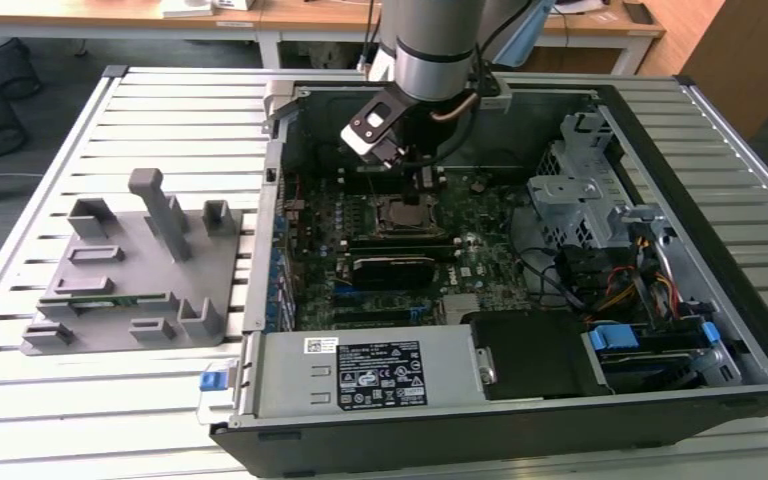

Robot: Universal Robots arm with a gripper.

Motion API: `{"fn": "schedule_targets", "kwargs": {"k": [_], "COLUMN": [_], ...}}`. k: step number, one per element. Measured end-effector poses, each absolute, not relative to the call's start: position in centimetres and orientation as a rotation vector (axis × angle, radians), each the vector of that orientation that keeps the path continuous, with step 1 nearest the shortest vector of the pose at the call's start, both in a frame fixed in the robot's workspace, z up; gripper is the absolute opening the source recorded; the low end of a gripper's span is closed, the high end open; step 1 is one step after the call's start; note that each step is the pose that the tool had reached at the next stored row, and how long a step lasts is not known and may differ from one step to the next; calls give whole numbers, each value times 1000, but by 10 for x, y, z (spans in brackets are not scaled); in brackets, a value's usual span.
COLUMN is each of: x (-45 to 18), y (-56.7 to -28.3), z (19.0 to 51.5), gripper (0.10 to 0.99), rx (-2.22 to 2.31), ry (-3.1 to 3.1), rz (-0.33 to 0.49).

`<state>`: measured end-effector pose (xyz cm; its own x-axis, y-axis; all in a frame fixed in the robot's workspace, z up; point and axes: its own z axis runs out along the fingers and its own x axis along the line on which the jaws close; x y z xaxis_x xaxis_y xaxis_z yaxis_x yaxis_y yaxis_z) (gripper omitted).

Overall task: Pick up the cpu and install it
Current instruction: 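Install the first cpu locking lever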

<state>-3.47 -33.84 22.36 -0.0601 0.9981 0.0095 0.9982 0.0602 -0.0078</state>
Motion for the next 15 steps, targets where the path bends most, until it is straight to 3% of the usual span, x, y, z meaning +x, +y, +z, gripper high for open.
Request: {"fn": "schedule_targets", "kwargs": {"k": [15], "x": [-35], "y": [-338], "z": [241], "gripper": [106], "rx": [-2145], "ry": [-2278], "rz": [-1]}}
